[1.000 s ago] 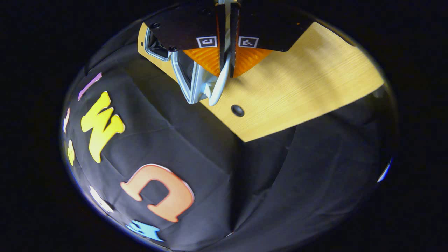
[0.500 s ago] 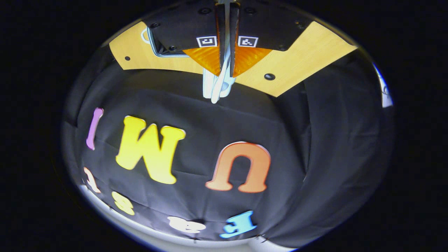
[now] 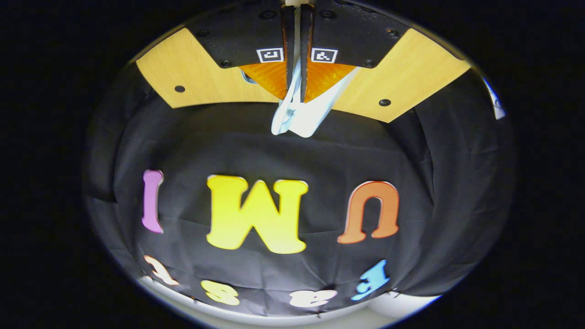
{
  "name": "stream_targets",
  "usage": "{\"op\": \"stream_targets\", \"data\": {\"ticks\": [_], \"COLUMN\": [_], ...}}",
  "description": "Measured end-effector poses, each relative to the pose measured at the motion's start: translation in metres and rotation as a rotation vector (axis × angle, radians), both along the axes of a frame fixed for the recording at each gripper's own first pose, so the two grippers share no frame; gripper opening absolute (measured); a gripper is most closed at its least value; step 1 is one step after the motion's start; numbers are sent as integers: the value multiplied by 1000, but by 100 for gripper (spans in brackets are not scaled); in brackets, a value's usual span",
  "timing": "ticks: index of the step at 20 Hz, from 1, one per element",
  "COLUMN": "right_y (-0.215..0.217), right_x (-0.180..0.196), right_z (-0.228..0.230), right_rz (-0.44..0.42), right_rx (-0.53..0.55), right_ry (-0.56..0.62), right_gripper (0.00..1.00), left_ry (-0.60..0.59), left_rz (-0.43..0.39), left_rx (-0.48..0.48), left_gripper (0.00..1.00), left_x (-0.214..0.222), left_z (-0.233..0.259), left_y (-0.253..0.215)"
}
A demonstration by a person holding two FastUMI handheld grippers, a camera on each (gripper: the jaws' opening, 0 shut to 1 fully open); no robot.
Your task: First open the suitcase, pack the skin care products into it, and then close the suitcase.
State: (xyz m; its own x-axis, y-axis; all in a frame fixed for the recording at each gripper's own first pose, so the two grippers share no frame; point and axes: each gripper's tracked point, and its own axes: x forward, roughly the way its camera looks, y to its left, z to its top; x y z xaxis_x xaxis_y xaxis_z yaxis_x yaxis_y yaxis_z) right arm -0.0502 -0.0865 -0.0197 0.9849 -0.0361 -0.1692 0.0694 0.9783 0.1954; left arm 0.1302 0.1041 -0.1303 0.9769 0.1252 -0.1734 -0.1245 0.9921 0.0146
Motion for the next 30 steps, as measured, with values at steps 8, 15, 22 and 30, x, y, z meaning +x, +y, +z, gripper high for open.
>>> {"op": "stream_targets", "data": {"ticks": [8,15,22,30], "right_y": [-18,-31,-37,9], "right_x": [-6,-11,-7,11], "right_z": [-39,-64,-64,-39], "right_rz": [20,32,3,-3], "right_rx": [-46,-20,-80,-58], "right_ry": [71,122,105,53], "right_gripper": [81,81,81,81], "left_ry": [154,304,355,105], "left_rz": [-126,-161,-240,-123], "left_rx": [132,212,72,-35], "left_gripper": [8,8,53,88], "left_x": [18,37,32,-23], "left_z": [-96,-161,-161,-7], "left_y": [-110,-134,-163,-78]}}
